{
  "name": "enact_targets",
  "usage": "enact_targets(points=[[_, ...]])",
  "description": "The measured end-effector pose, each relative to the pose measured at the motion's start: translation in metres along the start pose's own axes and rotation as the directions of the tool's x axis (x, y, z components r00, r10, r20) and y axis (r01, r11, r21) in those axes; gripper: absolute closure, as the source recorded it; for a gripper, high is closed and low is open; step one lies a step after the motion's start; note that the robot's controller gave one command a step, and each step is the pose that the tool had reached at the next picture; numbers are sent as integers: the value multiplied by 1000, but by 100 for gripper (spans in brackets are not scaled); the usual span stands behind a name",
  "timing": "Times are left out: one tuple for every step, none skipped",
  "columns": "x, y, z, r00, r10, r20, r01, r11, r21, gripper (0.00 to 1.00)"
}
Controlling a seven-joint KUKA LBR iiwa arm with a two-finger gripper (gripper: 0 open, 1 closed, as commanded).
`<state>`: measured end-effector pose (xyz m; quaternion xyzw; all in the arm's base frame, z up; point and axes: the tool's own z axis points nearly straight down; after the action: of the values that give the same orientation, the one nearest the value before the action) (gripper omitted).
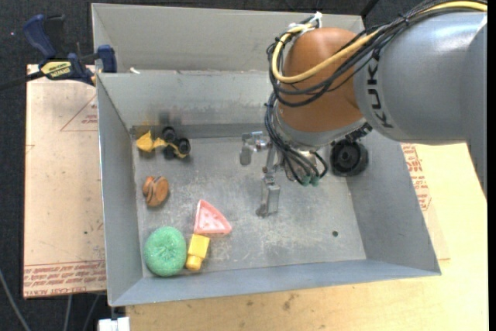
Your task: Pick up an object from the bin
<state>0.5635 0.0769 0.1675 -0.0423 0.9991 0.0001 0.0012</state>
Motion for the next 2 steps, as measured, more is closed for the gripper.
enact_targets(points=[[-21, 23, 33, 1000, -19, 6, 19, 1000, -4, 0], [-4, 41, 47, 960, -281, -4, 281, 960, -2, 0]])
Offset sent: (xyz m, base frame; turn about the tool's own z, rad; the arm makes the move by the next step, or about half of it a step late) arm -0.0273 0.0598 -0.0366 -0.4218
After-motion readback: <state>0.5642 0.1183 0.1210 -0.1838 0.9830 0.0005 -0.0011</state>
